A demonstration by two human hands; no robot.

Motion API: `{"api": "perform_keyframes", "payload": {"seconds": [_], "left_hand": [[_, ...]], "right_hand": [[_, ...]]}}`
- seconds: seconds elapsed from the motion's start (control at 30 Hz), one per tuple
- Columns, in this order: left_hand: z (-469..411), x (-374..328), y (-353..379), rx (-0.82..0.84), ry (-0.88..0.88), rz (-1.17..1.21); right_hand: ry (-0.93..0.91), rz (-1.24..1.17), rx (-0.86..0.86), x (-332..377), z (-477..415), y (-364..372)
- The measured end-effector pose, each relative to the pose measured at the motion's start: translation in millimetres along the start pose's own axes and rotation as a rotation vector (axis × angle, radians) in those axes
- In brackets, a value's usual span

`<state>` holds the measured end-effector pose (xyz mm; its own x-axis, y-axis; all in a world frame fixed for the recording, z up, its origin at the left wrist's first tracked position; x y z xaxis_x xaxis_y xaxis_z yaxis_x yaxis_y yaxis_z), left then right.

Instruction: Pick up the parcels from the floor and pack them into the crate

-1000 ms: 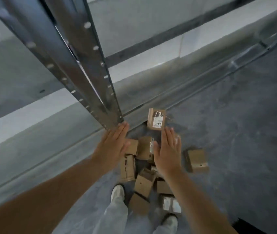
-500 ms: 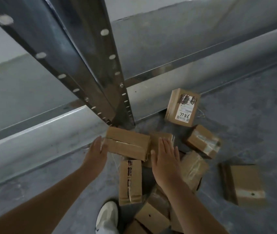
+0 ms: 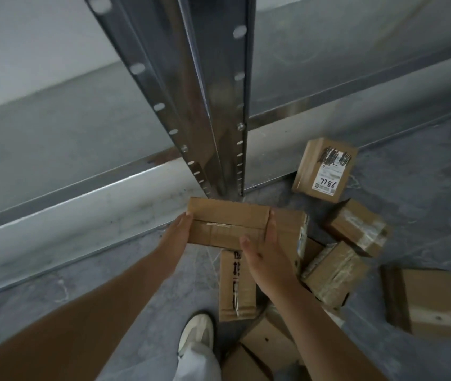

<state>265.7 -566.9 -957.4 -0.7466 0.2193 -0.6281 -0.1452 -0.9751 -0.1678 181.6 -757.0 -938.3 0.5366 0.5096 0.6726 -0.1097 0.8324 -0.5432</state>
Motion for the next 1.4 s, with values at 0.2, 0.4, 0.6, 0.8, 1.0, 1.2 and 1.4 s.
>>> {"api": "perform_keyframes", "payload": {"seconds": [0.2, 0.4, 0.6, 0.8, 1.0, 1.2, 1.4], "left_hand": [[109.7, -63.4, -10.2, 0.012, 0.056, -0.042], [264.3, -171.9, -17.9, -0.035, 0.241, 0.107], [429.4, -197.5, -55.4, -0.037, 0.187, 0.449], [562.5, -191.4, -137.7, -0.124, 0.436, 0.550], [681.3, -179.8, -210.4, -0.356, 0.480, 0.769], [769.1, -151.6, -293.2, -0.567, 0.517, 0.804], [828.2, -112.5, -379.6, -0.694, 0.580, 0.876]], "right_hand": [[-0.014, -0.017, 0.001, 68.9, 76.6, -71.7], [-0.167, 0.055, -0.056, 171.0, 172.5, -188.1], [-0.368, 0.168, -0.111, 270.4, 293.5, -278.6], [-0.457, 0.078, -0.057, 349.8, 396.0, -297.7], [-0.548, -0.028, 0.015, 422.0, 475.0, -267.1], [-0.747, 0.070, 0.102, 512.1, 539.8, -214.6], [-0.862, -0.042, 0.125, 578.3, 618.3, -142.3]]}}
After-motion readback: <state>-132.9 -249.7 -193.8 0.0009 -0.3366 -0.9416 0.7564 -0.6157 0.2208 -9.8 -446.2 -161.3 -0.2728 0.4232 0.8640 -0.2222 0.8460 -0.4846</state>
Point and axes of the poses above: each hand's wrist, its own z-axis away from the middle knuckle, its own y-axis out of the palm, x = y × z, the point moved 4 cm from there along -z, towards the middle knuckle, and after that the axes turned 7 degrees about z, right-handed, at the moved point
